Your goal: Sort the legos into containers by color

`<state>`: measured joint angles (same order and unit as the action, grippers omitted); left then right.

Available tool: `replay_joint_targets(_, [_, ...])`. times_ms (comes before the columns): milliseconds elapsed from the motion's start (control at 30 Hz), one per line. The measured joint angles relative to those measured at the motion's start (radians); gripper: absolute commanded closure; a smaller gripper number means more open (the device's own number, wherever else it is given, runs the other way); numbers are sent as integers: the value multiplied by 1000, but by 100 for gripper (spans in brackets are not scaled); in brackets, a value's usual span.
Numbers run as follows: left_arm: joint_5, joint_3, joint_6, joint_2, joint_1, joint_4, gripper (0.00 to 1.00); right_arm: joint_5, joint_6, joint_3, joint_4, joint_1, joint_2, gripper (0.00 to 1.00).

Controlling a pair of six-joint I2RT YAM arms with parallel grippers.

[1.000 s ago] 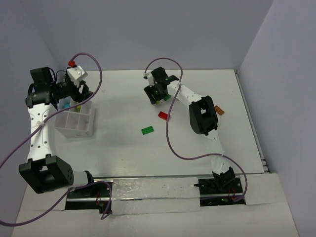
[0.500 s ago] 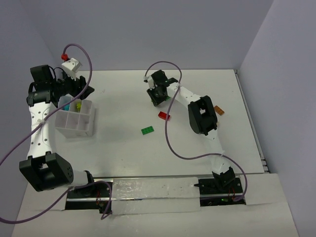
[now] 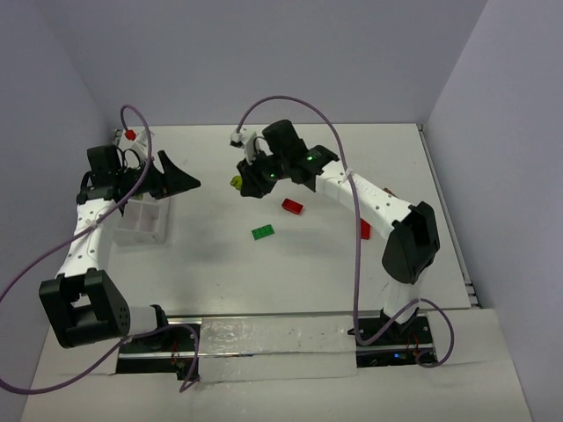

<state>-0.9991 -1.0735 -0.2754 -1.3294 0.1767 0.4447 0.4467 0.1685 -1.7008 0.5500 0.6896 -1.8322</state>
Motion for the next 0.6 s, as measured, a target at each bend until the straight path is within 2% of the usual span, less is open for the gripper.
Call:
replay_joint_targets(200, [-76,56,-201,68,-42,-119,12,30,3,-2,3,131,21,100])
replay_joint_targets(600, [-98,117,-357,76,-155,-181,16,15,10,-35,38,146,16,100])
